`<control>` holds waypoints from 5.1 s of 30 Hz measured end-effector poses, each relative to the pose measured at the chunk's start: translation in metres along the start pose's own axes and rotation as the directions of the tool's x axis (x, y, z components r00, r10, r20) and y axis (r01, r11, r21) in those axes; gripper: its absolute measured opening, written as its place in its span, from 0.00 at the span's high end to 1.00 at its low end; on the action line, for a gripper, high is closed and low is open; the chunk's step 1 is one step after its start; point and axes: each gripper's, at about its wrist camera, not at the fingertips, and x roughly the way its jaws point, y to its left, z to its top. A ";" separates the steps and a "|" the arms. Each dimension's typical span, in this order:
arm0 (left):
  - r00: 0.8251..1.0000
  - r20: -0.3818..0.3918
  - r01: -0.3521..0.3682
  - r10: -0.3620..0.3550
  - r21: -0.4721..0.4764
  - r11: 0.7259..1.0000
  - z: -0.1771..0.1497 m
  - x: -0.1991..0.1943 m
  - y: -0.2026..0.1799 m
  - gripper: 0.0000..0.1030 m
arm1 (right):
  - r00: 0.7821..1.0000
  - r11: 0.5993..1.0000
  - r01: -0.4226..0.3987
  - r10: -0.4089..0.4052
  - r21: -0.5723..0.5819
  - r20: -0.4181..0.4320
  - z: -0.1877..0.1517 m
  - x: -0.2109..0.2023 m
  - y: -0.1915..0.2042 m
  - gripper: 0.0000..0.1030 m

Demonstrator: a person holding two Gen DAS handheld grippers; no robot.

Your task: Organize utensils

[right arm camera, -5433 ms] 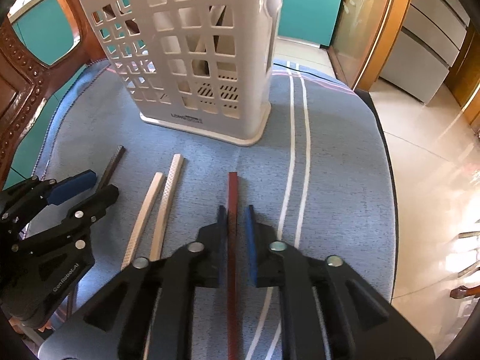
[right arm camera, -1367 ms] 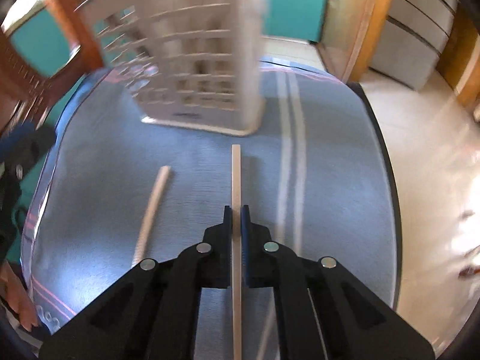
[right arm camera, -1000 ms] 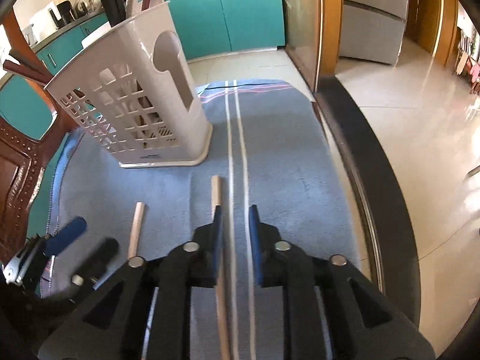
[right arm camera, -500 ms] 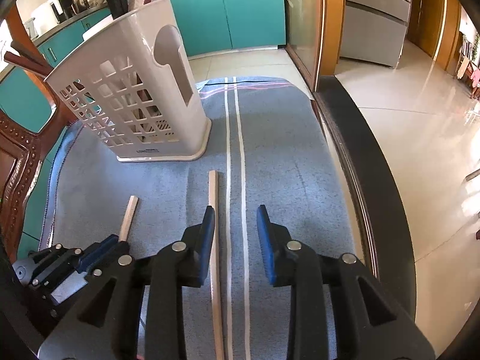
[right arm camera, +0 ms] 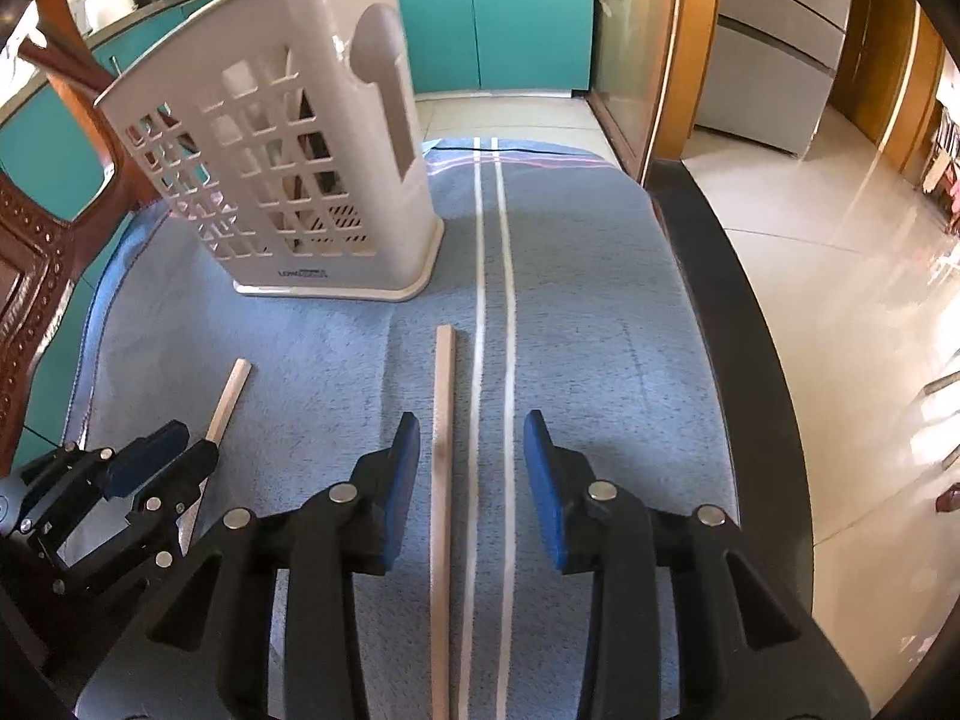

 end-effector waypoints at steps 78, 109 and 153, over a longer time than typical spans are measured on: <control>0.820 0.552 -0.040 0.149 -0.204 0.978 0.167 -0.150 0.046 0.42 | 0.733 0.955 -0.287 0.268 -0.073 0.625 0.116 -0.197 -0.007 0.40; 0.812 0.544 -0.114 0.210 -0.206 0.972 -0.091 -0.281 0.004 0.04 | 0.739 0.993 0.092 -0.017 -0.075 0.674 -0.131 -0.295 0.013 0.03; 0.802 0.554 -0.128 0.222 -0.203 0.971 -0.127 -0.313 -0.010 0.04 | 0.722 0.987 0.108 0.003 -0.117 0.691 -0.173 -0.325 0.017 0.03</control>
